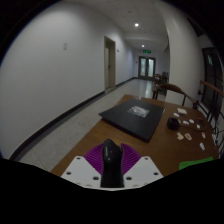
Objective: Arrange mouse
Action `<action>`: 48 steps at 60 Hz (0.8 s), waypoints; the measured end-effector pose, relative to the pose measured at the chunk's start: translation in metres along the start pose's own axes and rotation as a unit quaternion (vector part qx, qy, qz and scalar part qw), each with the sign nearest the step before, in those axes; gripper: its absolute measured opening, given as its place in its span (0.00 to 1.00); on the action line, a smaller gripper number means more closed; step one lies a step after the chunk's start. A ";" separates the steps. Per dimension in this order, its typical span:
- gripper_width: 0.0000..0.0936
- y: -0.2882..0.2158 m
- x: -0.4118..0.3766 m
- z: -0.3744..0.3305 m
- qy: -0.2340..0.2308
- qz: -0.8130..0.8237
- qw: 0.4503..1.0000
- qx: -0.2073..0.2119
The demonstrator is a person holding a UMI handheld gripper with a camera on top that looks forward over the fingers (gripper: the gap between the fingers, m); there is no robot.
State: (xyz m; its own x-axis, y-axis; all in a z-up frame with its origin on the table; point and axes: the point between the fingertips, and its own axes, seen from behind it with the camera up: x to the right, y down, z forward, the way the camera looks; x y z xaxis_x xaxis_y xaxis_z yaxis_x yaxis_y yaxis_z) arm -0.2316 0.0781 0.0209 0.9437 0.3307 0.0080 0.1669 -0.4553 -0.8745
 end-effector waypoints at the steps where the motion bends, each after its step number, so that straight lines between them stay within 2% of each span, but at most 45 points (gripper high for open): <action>1: 0.23 -0.006 0.000 -0.006 -0.002 0.002 1.000 0.007; 6: 0.23 -0.052 0.014 -0.060 0.008 -0.012 0.997 0.076; 11: 0.23 -0.096 0.054 -0.127 0.038 -0.011 0.988 0.149; 16: 0.22 -0.109 0.116 -0.176 0.096 -0.001 0.979 0.182; 21: 0.22 -0.074 0.193 -0.198 0.158 0.031 0.974 0.160; 26: 0.22 -0.016 0.249 -0.198 0.202 0.065 0.972 0.098; 28: 0.22 0.026 0.259 -0.188 0.212 0.072 0.972 0.077; 34: 0.23 0.066 0.286 -0.174 0.221 0.093 0.970 0.028; 42: 0.23 0.104 0.290 -0.166 0.211 0.099 0.973 -0.004; 44: 0.23 0.099 0.294 -0.167 0.217 0.086 0.972 0.009; 48: 0.27 0.102 0.295 -0.166 0.221 0.071 0.973 -0.001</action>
State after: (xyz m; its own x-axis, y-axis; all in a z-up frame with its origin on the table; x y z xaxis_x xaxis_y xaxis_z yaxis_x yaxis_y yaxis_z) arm 0.1112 -0.0076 0.0148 0.9877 -0.1232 0.0960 0.0267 -0.4723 -0.8811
